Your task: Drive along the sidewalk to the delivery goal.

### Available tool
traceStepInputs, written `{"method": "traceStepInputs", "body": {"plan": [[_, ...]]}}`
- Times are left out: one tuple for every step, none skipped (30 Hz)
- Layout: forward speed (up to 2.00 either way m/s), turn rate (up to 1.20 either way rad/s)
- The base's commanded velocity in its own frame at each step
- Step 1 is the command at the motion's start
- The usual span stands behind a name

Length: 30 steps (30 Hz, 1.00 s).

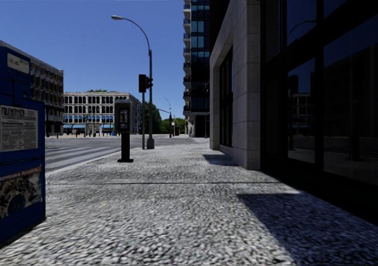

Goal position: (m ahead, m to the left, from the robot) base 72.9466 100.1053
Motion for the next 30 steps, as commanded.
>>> {"method": "traceStepInputs", "body": {"plan": [[2.0,0.26],[2.0,0.26],[2.0,0.4],[2.0,0.46],[2.0,0.47],[2.0,0.48],[2.0,0.48],[2.0,0.48],[2.0,0.48],[2.0,0.48],[2.0,0.49],[2.0,0.49],[2.0,0.5],[2.0,0.52],[2.0,0.53],[2.0,0.53],[2.0,0.53],[2.0,0.53],[2.0,0.52],[2.0,0.51],[2.0,0.38],[2.0,0.0],[2.0,0.0],[2.0,0.0],[2.0,0.0],[2.0,0.0],[2.0,0.0],[2.0,0.0],[2.0,0.0],[2.0,-0.07]]}}
